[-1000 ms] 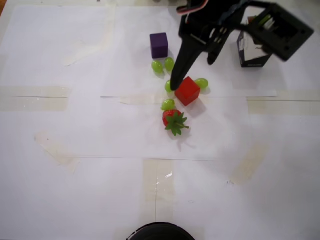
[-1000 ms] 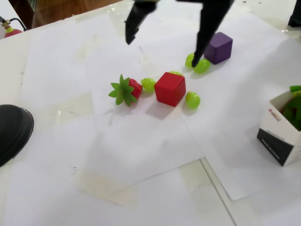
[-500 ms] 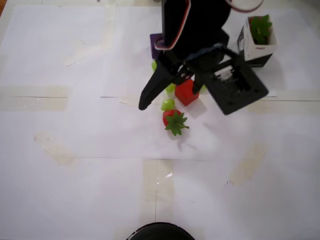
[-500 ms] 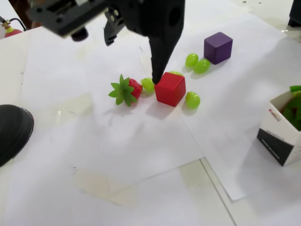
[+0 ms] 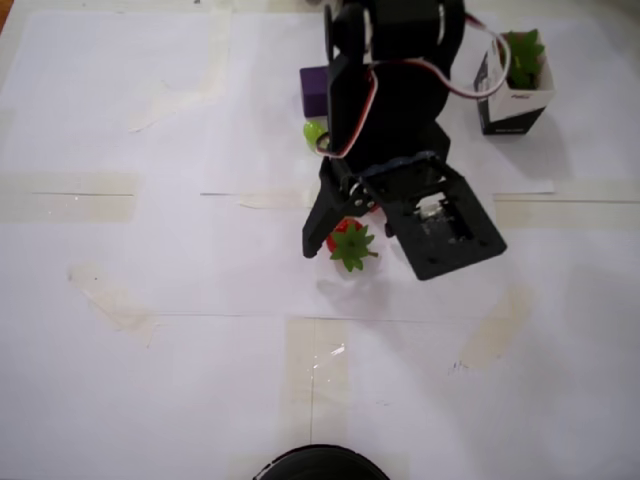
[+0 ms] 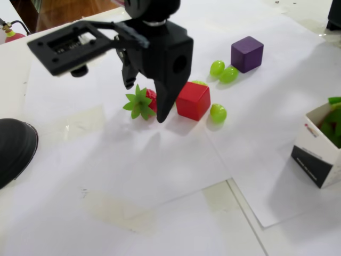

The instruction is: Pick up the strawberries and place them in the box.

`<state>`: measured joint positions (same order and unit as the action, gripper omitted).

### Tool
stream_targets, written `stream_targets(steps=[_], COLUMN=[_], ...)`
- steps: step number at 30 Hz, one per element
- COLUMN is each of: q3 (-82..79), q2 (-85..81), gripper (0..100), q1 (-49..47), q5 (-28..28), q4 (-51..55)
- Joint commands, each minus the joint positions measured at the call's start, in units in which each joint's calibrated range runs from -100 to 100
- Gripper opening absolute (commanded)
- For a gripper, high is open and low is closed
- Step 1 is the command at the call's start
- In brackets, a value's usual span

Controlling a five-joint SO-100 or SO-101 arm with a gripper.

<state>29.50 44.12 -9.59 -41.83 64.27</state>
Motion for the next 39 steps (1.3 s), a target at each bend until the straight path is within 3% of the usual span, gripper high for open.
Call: stream_targets(steps=[1, 11, 23, 39], q3=[-1.14, -8.50, -10.32, -7.68], q2=[-3.19, -6.03, -6.97, -13.59], gripper=[34, 33, 16, 15], q1=[0.76, 2.01, 1.94, 0.10], q5=[0.00, 1.07, 2.64, 4.49], q4=[-1.28, -5.36, -9.61, -8.88])
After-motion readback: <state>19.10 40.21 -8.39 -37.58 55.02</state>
